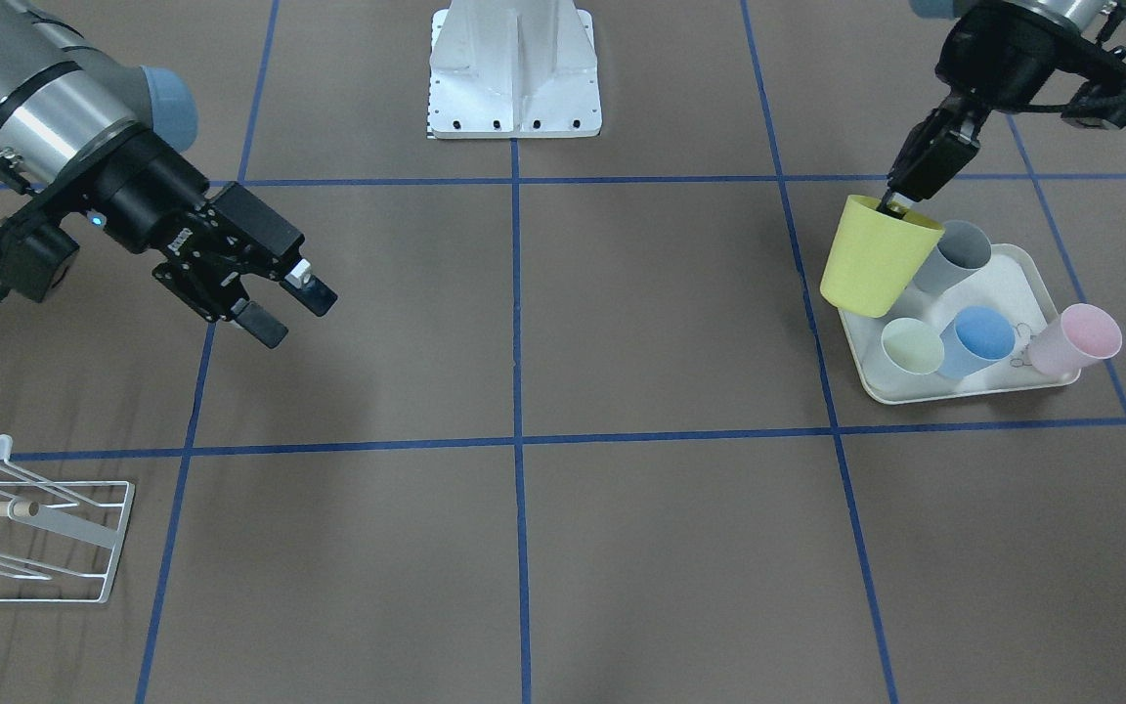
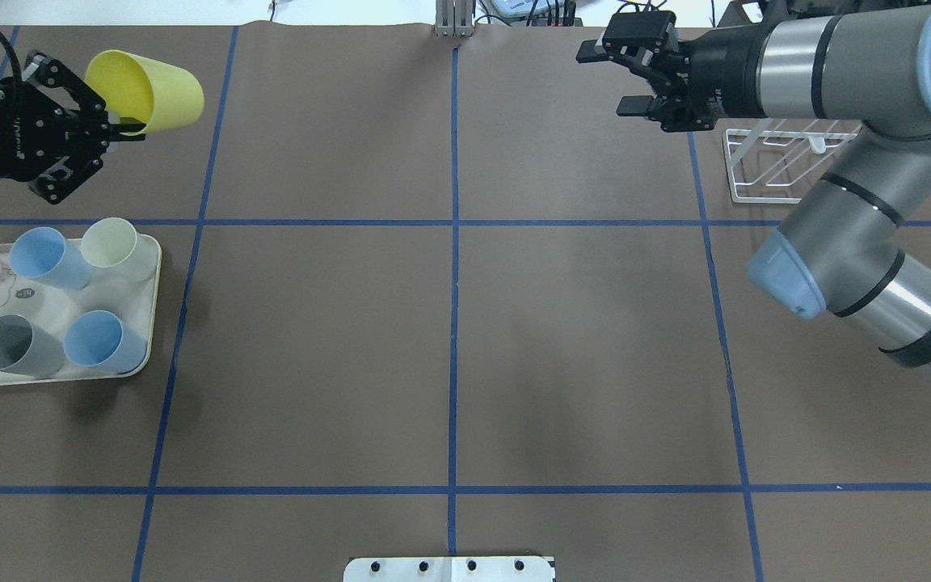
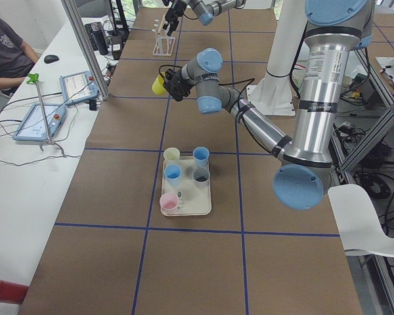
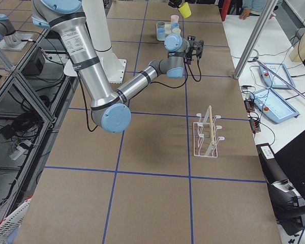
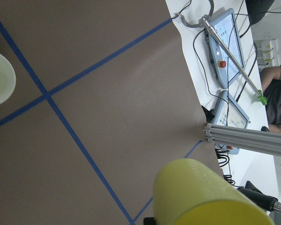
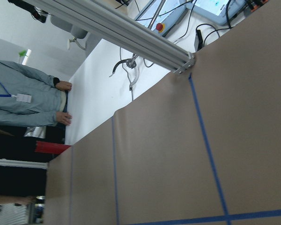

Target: Transfer IKEA cup to right arm and place on rack

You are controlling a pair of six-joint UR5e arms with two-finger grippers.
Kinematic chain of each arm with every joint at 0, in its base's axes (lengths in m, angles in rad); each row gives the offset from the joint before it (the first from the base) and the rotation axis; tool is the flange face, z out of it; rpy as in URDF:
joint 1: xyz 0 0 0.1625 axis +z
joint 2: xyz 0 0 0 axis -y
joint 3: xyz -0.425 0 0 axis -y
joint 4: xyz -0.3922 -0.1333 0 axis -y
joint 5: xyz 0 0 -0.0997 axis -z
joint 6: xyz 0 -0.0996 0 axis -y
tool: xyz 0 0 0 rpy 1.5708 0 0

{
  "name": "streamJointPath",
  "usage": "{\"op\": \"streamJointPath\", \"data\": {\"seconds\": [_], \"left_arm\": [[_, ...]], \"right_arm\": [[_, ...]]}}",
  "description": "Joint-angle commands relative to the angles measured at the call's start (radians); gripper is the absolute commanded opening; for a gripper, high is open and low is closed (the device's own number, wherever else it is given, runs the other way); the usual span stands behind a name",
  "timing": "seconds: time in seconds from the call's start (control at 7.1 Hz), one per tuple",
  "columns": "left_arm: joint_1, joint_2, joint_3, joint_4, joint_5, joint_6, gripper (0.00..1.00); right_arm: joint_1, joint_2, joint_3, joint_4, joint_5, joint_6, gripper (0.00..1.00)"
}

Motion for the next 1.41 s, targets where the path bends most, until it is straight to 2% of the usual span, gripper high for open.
{"op": "streamJointPath", "data": {"seconds": [0.0,0.14,0.28,0.42,0.7,0.99,1.27], "left_arm": [[0.133,-0.038,-0.004,-0.155,0.221,-0.161,0.00],[0.168,-0.041,-0.001,-0.216,0.270,-0.174,0.00],[0.211,-0.058,0.019,-0.269,0.324,-0.174,0.00],[0.228,-0.061,0.024,-0.286,0.347,-0.174,0.00],[0.307,-0.135,0.068,-0.333,0.433,-0.171,0.00],[0.333,-0.138,0.094,-0.448,0.438,-0.146,0.00],[0.360,-0.142,0.111,-0.501,0.433,-0.074,0.00]], "right_arm": [[-0.125,0.052,0.000,0.113,-0.171,0.191,1.00],[-0.172,0.065,0.003,0.143,-0.249,0.206,1.00],[-0.190,0.086,-0.001,0.174,-0.276,0.264,1.00],[-0.194,0.092,-0.001,0.191,-0.282,0.272,1.00],[-0.208,0.109,-0.003,0.196,-0.302,0.321,1.00],[-0.216,0.121,-0.003,0.196,-0.297,0.332,1.00],[-0.220,0.123,-0.003,0.199,-0.291,0.361,1.00]]}}
